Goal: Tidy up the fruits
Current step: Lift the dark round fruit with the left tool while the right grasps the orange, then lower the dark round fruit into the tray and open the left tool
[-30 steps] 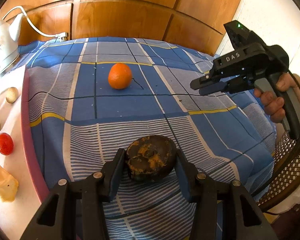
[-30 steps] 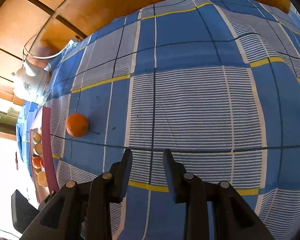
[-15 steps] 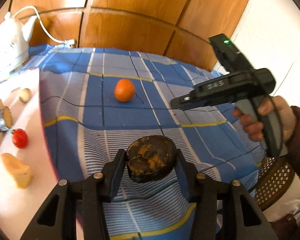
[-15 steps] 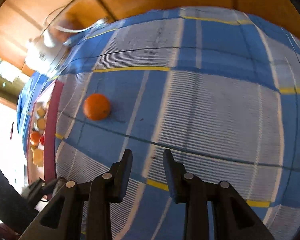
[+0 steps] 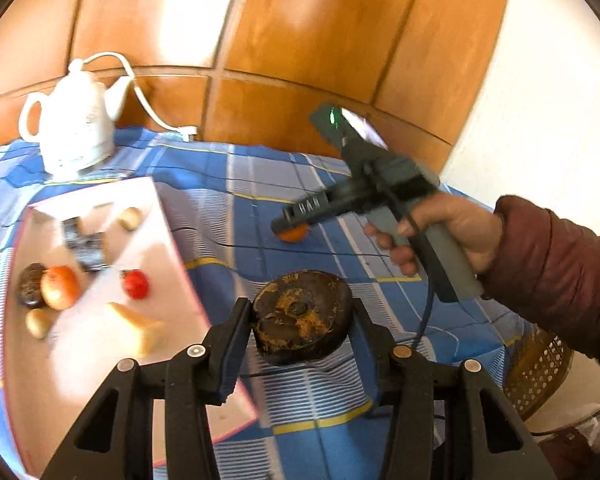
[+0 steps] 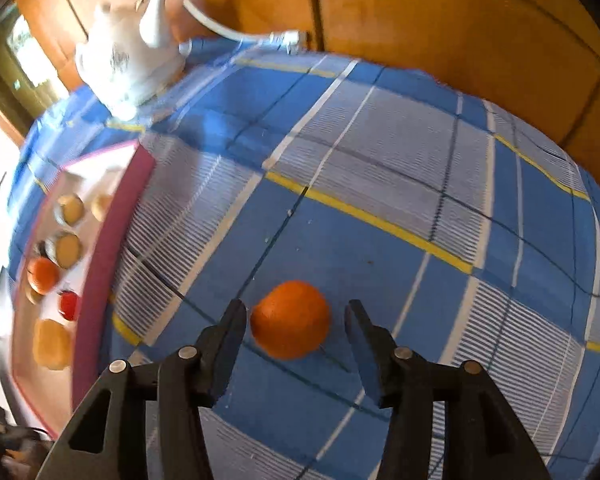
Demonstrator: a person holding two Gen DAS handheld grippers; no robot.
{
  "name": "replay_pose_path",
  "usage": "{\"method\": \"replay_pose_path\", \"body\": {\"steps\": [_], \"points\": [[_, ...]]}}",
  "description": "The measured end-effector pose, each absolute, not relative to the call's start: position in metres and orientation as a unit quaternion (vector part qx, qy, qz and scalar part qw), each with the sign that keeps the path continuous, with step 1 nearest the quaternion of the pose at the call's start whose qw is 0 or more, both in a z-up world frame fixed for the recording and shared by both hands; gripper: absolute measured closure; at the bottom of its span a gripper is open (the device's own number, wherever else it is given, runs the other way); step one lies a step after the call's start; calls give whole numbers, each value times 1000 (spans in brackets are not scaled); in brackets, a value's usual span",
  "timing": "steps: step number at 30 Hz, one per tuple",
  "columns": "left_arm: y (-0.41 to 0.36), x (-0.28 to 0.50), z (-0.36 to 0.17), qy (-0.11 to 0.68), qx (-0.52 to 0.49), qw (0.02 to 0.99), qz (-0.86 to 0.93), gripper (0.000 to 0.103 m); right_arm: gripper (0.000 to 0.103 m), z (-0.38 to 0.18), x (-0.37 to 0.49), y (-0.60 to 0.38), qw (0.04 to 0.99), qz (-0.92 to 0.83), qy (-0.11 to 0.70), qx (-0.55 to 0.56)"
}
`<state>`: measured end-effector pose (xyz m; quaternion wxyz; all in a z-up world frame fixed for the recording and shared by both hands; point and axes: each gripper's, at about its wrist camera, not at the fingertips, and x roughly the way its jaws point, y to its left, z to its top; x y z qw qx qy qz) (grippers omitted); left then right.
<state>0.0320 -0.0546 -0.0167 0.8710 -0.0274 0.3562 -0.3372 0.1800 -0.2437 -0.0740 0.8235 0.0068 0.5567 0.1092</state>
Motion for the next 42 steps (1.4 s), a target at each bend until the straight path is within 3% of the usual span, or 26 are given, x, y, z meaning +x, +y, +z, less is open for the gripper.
{"method": "replay_pose_path", "body": {"steps": [2, 5, 17, 42], "points": [[-44, 34, -16, 357, -35, 876, -323, 54, 62, -84, 180, -238, 814, 100, 572, -11], [-28, 37, -15, 358, -45, 884, -297, 54, 64, -82, 167, -232, 825, 89, 558, -29], [14, 41, -16, 371, -69, 904, -203, 54, 64, -85, 103, -238, 852, 64, 519, -14], [50, 23, -30, 401, -69, 906, -112, 54, 63, -94, 87, -236, 892, 53, 450, -1]]}}
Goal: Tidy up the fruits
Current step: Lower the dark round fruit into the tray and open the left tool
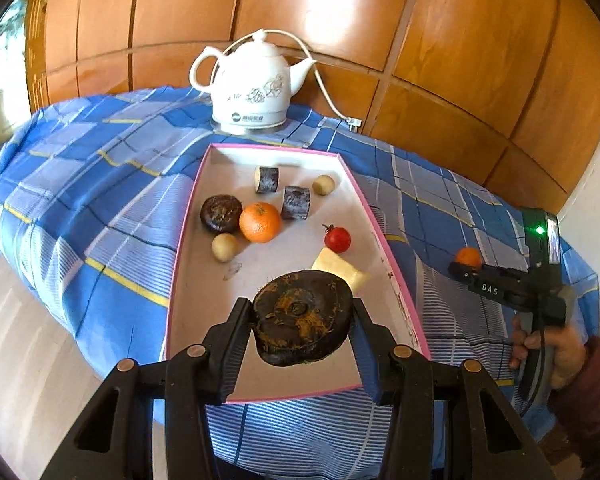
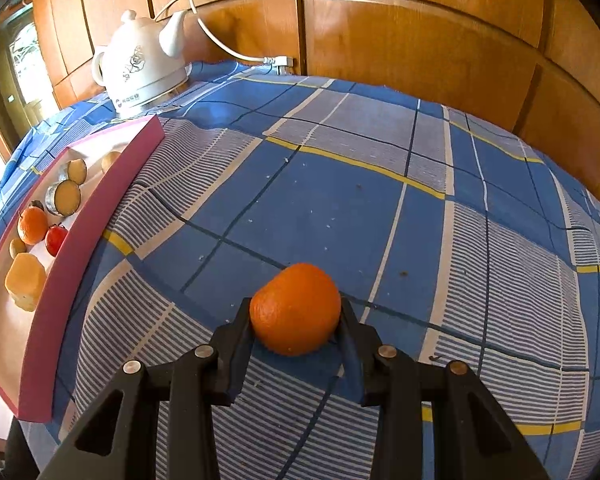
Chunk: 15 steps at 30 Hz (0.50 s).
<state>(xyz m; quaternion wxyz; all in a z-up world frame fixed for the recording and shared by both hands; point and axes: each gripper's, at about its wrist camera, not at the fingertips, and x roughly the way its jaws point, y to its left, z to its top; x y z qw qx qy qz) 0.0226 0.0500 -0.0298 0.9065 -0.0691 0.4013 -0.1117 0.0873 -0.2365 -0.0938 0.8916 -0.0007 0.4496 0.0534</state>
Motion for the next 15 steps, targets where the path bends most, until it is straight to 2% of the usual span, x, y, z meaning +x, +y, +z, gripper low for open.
{"method": "replay_pose_path", "body": {"steps": [15], "points": [[67, 32, -33, 414, -96, 901, -89, 54, 63, -96, 80, -239, 903, 57, 426, 6]]}}
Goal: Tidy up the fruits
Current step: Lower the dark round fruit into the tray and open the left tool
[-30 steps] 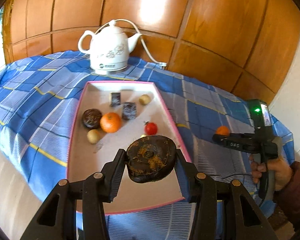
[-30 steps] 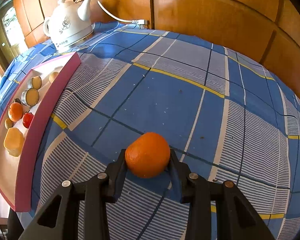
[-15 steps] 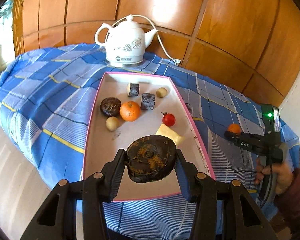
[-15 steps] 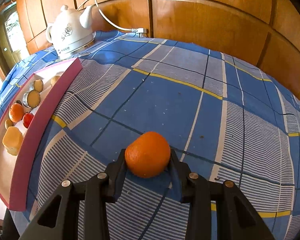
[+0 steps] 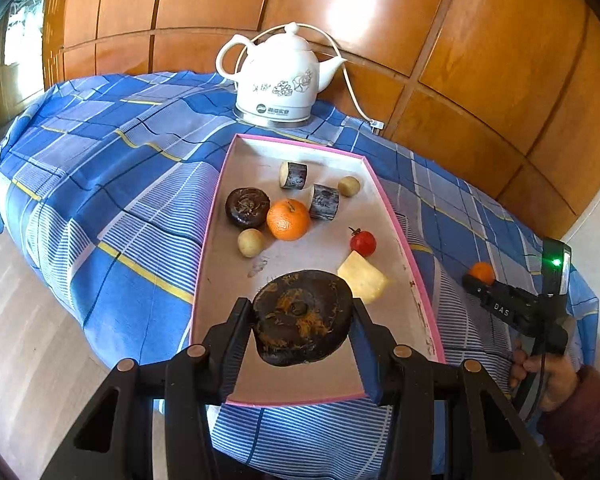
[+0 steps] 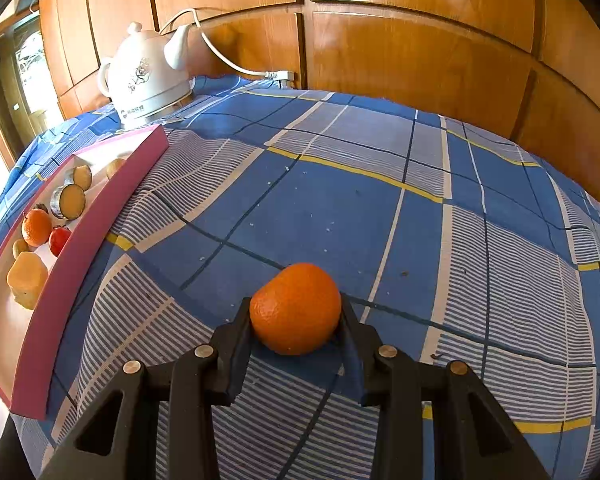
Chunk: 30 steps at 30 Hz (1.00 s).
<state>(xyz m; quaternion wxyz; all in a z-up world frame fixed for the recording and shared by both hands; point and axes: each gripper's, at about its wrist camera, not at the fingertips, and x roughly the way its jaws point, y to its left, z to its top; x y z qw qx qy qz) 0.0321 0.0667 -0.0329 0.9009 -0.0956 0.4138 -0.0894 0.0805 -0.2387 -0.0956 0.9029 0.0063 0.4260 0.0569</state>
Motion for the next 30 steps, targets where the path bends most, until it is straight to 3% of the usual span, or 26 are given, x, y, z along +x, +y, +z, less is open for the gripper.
{"method": "replay_pose_path", "body": {"steps": [8, 30], "points": [[74, 56, -39, 444, -160, 875, -108, 54, 63, -96, 80, -238, 904, 57, 424, 7], [45, 106, -78, 461, -75, 882, -63, 54, 63, -96, 79, -242, 905, 62, 421, 17]]}}
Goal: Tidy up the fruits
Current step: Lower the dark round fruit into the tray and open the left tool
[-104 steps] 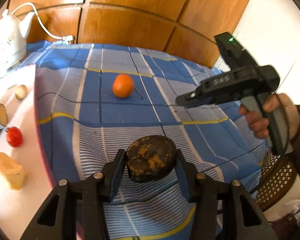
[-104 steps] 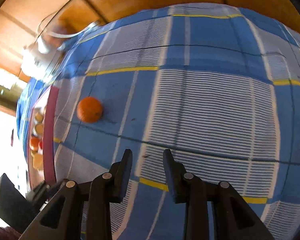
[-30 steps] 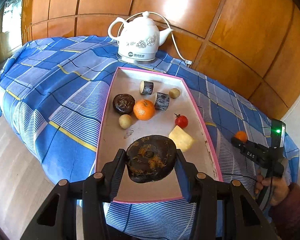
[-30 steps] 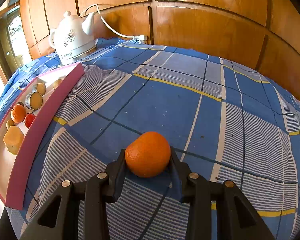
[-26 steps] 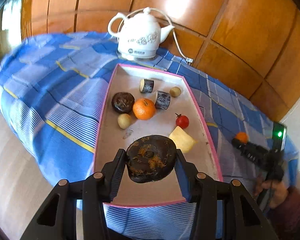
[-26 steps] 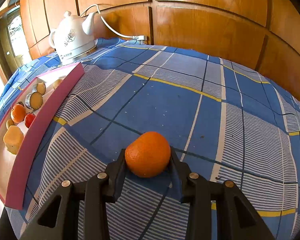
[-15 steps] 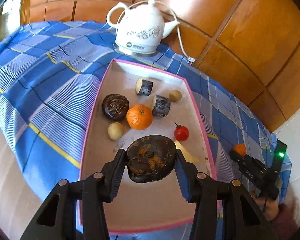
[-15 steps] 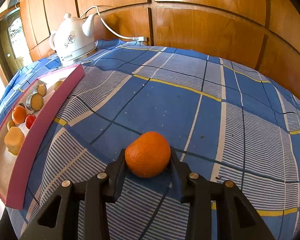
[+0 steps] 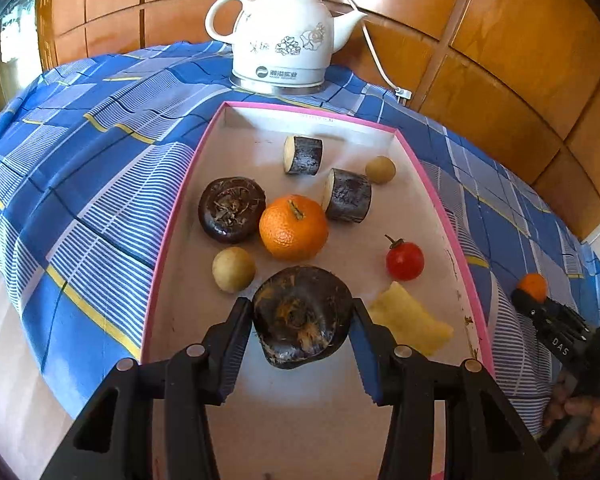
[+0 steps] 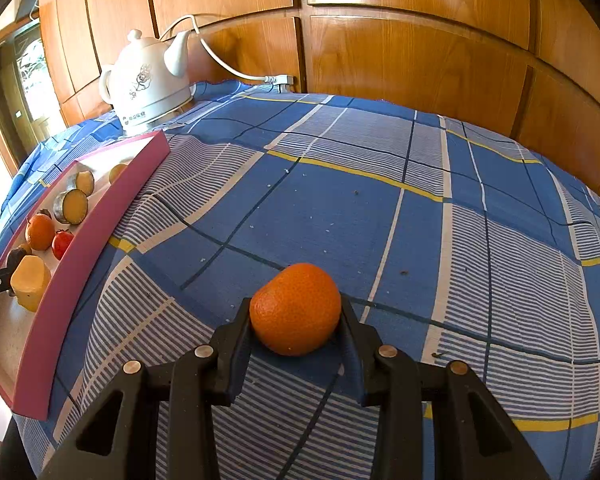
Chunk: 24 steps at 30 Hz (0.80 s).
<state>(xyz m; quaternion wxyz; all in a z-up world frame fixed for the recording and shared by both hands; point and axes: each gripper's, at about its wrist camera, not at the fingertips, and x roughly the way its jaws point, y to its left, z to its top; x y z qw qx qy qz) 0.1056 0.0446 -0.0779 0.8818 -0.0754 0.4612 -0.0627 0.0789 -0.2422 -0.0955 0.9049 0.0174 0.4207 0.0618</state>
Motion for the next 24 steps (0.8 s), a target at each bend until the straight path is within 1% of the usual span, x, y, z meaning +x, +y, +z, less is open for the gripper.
{"method": "replay_pose_path", "body": {"steps": [7, 14, 24], "points": [[37, 94, -63, 428, -43, 901, -54, 50, 63, -95, 79, -242, 905, 62, 421, 17], [34, 82, -47, 408, -40, 910, -56, 47, 63, -95, 79, -242, 905, 61, 420, 15], [30, 67, -39, 403, -42, 912, -64, 46, 63, -95, 79, -242, 905, 60, 420, 15]]}}
